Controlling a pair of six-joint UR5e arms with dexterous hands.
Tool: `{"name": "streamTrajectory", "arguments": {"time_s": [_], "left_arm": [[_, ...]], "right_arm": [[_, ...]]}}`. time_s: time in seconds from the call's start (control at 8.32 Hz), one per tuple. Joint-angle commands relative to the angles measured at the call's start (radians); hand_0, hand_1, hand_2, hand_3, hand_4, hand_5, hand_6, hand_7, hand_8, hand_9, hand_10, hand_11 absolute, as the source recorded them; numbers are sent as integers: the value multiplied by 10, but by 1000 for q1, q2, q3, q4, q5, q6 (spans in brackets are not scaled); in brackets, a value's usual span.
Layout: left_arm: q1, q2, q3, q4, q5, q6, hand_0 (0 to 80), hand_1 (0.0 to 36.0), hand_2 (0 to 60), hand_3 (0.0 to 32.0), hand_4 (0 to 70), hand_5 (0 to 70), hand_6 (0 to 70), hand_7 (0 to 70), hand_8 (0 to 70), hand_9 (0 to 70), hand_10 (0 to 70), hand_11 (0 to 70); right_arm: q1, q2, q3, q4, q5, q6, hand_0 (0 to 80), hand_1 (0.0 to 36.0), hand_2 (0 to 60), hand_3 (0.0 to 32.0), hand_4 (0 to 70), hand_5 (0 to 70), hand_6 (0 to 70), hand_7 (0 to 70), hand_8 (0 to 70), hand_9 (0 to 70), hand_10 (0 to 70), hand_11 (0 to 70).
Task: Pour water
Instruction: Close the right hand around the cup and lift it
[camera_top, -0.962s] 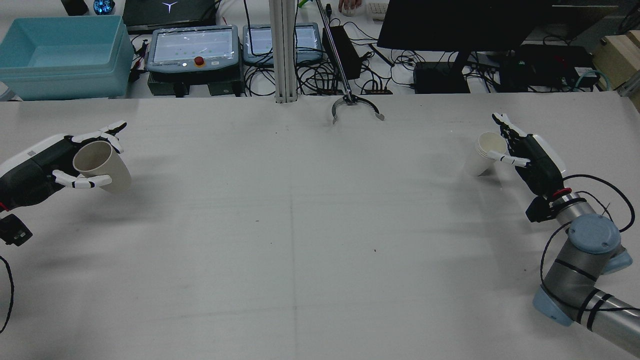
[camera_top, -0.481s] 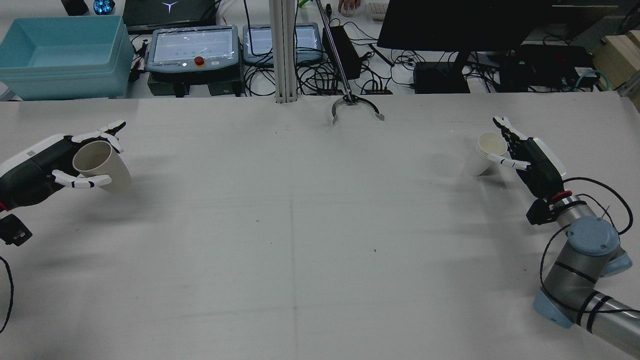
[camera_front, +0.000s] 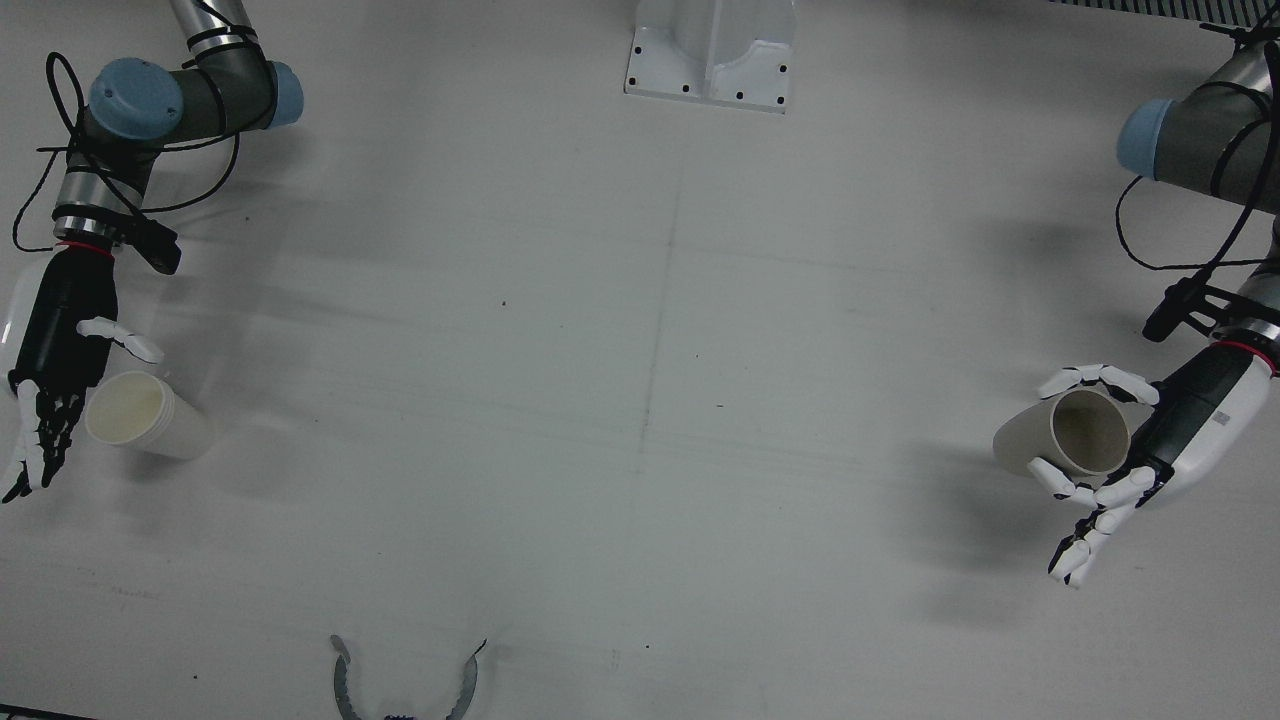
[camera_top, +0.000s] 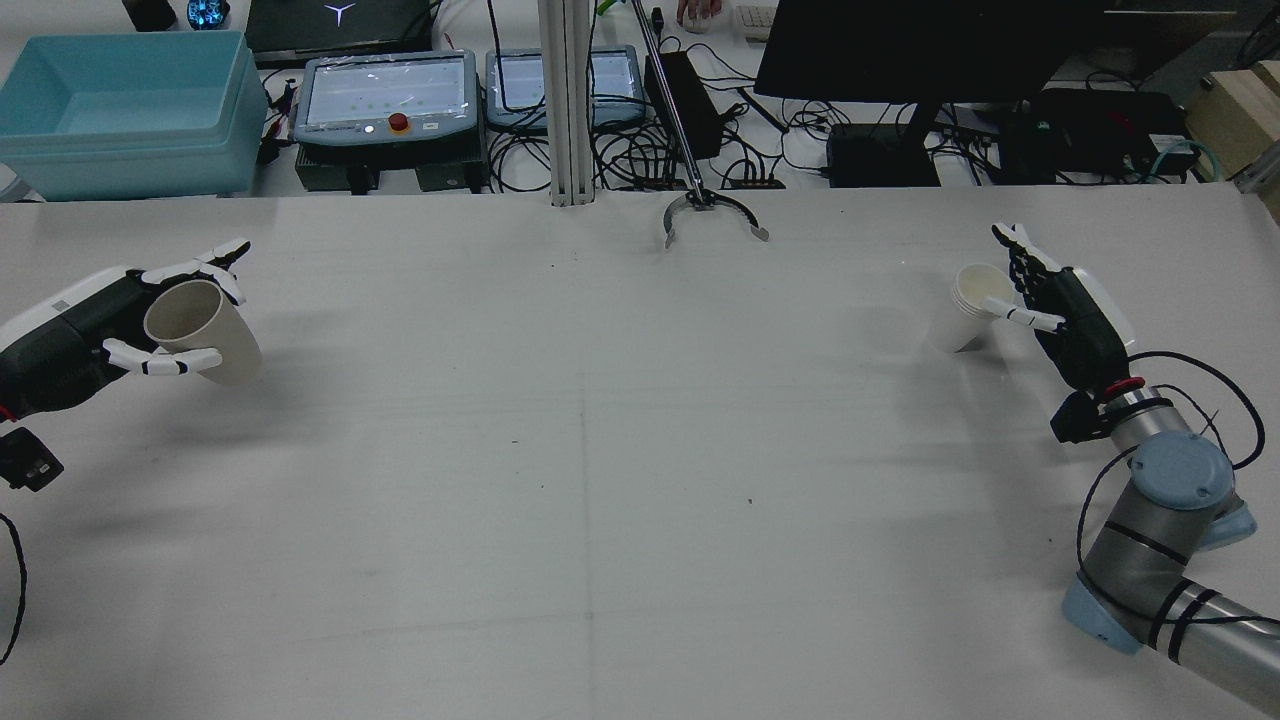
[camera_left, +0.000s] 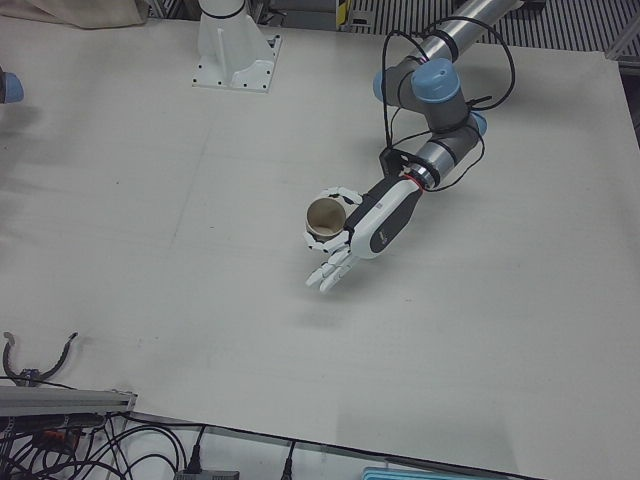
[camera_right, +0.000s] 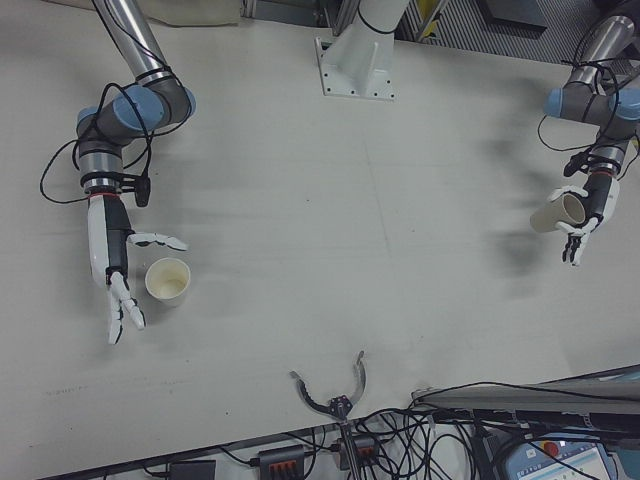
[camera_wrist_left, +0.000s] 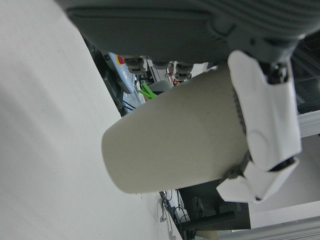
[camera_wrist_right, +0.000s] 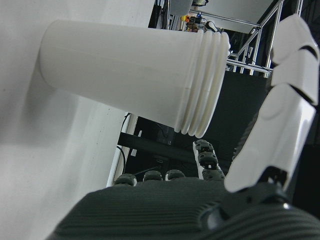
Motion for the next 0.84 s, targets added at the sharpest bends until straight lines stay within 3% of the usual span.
{"name": "streamTrajectory", "arguments": {"time_s": [0.0,0.72], "left_arm": [[0,0,0,0,0,0,435,360,600,0,259,449,20,77,0,1,23,53],[-2,0,0,0,0,-2,430,360,600,0,256,448,20,75,0,1,24,54]], "right_arm": [[-10,14,-27,2,82,39,456,147,168,10,0,56,0,0,0,0,0,0],[-49,57,-85,0,110,66,456,145,179,4,17,67,0,0,0,0,0,0]]}}
